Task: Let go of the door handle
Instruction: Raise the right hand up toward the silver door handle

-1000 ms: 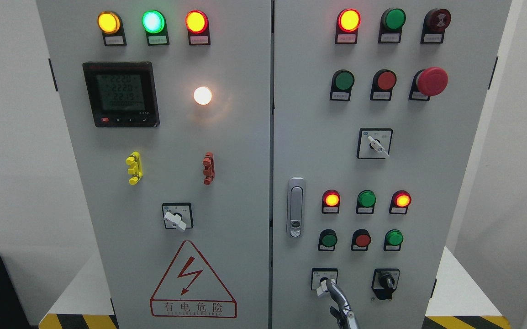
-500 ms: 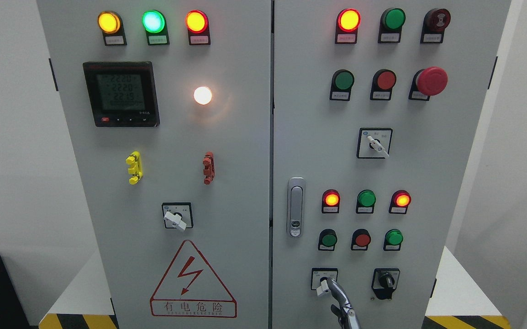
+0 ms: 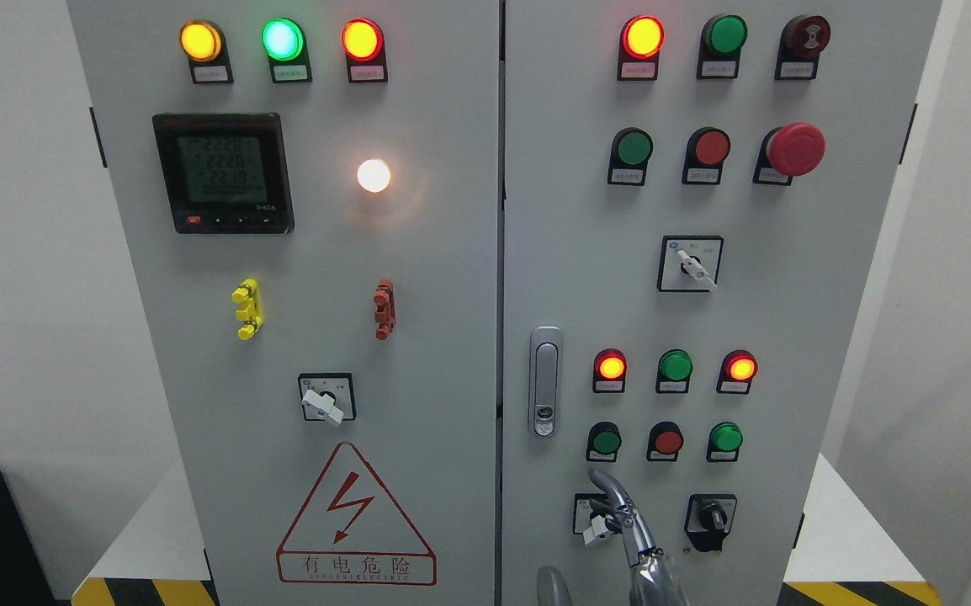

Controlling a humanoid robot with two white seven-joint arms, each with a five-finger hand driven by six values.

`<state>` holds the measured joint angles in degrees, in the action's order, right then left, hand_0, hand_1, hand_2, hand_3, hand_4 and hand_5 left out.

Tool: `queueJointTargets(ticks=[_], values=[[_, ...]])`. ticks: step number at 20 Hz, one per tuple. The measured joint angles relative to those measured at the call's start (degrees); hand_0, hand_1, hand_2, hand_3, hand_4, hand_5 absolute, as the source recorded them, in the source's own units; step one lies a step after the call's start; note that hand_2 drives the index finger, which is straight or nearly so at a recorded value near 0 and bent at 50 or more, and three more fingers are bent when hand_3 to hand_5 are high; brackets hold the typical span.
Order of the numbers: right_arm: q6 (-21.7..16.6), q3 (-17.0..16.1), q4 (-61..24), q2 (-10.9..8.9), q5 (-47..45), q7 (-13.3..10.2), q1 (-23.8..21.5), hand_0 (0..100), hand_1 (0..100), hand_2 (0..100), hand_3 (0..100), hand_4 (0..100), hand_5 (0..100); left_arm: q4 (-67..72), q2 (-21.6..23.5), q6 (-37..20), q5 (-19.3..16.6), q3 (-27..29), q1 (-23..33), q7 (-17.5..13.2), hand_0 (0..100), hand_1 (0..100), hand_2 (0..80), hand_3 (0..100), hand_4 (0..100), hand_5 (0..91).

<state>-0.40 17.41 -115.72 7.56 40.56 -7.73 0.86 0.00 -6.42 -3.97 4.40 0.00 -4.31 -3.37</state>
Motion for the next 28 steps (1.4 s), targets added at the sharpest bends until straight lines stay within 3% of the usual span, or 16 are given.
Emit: queueJointTargets(ticks=[3,5,7,15,28], values=[[0.0,-0.2,1.4,0.01,7.4,-0.5,2.2,39,34,0,99,90,92,0.0,0.0,0.0,0.0,0.0,0.0,0.0,0,0,2.3,9,1,0.0],[0.1,-0.3,2.2,0.03,12.3,-0.7,3.6,38,34,0,100,98,96,0.0,0.0,0.0,0.0,0.0,0.0,0.0,0,0,2.3,9,1,0.0],[0.5,-0.4,3.2,0.06,16.9,-0.7,5.0,37,33,0,100,100,97,0.0,0.0,0.0,0.0,0.0,0.0,0.0,0,0,2.3,9,1,0.0],[5.7,-0.2,6.8,0.12,32.0,-0.5,7.9,37,30,0,100,100,98,0.0,0.0,0.0,0.0,0.0,0.0,0.0,0,0,2.3,9,1,0.0],[6.4,0.0,12.2,0.14,40.2,0.0,12.7,39,28,1,100,100,99,0.0,0.0,0.0,0.0,0.0,0.0,0.0,0,0,2.3,9,1,0.0]])
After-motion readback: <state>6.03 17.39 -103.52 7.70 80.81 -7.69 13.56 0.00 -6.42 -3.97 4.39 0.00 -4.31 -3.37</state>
